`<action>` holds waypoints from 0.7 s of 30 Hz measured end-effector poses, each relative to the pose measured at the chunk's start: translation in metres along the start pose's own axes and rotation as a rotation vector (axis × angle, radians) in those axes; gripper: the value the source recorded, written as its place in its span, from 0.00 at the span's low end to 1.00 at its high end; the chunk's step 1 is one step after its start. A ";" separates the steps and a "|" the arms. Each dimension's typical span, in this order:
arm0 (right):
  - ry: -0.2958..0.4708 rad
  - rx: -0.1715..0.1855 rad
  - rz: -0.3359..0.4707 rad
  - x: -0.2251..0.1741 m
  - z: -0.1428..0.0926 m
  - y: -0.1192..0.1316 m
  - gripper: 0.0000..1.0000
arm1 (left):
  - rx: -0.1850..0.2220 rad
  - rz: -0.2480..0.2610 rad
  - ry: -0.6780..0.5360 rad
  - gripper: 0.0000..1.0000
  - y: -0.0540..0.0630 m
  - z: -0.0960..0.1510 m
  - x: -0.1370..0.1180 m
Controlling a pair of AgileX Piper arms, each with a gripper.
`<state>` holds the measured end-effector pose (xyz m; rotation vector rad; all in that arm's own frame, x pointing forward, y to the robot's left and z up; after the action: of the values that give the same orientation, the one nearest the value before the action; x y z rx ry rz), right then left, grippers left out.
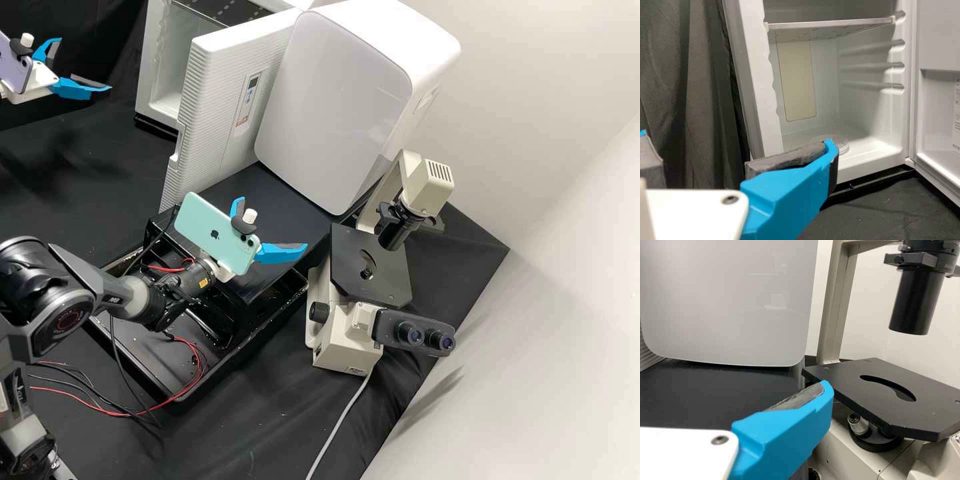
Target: Close the incubator door
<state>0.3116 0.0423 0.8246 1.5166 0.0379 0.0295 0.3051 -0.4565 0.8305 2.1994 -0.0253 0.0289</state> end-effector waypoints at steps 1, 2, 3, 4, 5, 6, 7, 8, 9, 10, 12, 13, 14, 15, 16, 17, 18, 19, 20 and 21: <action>0.000 0.000 0.000 0.000 0.000 0.000 1.00 | 0.000 0.000 0.000 1.00 0.000 0.000 0.000; 0.000 0.000 0.000 0.000 0.000 0.000 1.00 | 0.000 0.000 0.000 1.00 0.000 0.000 0.000; 0.000 0.000 0.000 0.000 0.000 0.000 1.00 | 0.000 0.000 0.000 1.00 0.000 0.000 0.000; 0.000 0.000 0.000 0.000 0.000 0.000 1.00 | 0.000 0.000 0.000 1.00 0.000 0.000 0.000; 0.000 0.000 0.000 0.000 0.000 0.000 1.00 | 0.000 0.000 0.000 1.00 0.000 0.000 0.000; 0.000 0.000 0.000 0.000 0.000 0.000 1.00 | 0.000 0.000 0.000 1.00 0.000 0.000 0.000; 0.000 0.000 0.000 0.000 0.000 0.000 1.00 | 0.000 0.000 0.000 1.00 0.000 0.000 0.000; 0.000 0.000 0.000 0.000 0.000 0.000 1.00 | 0.000 0.000 0.000 1.00 0.000 0.000 0.000; 0.000 0.000 0.000 0.000 0.000 0.000 1.00 | 0.000 0.000 0.000 1.00 0.000 0.000 0.000; 0.000 0.000 0.000 0.000 0.000 0.000 1.00 | 0.000 0.000 0.000 1.00 0.000 0.000 0.000; 0.000 0.000 0.000 0.000 0.000 0.000 1.00 | 0.000 0.000 0.000 1.00 0.000 0.000 0.000; 0.000 0.000 0.000 0.000 0.000 0.000 1.00 | 0.000 0.000 0.000 1.00 0.000 0.000 0.000; 0.000 0.000 0.000 0.000 0.000 0.000 1.00 | 0.000 0.000 0.000 1.00 0.000 0.000 0.000; 0.000 0.000 0.000 0.000 0.000 0.000 1.00 | 0.000 0.000 0.000 1.00 0.000 0.000 0.000; 0.001 0.000 0.002 0.000 0.000 0.000 1.00 | 0.000 0.000 0.000 1.00 0.000 0.000 0.000; 0.005 0.000 0.002 0.001 -0.001 0.001 1.00 | 0.000 0.000 0.000 1.00 0.000 0.000 0.000; 0.009 0.000 0.005 0.002 -0.003 0.001 1.00 | 0.000 0.000 0.000 1.00 0.000 0.000 0.000; 0.016 0.000 0.005 0.002 -0.004 0.001 1.00 | 0.000 0.000 0.000 1.00 0.000 0.000 0.000; 0.018 0.000 0.006 0.003 -0.005 0.001 1.00 | 0.000 0.000 0.000 1.00 0.000 0.000 0.000; 0.026 -0.002 0.008 0.004 -0.007 0.001 1.00 | 0.000 0.000 0.000 1.00 0.000 0.000 0.000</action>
<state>0.3150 0.0492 0.8255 1.5142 0.0521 0.0556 0.3051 -0.4565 0.8305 2.1994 -0.0253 0.0289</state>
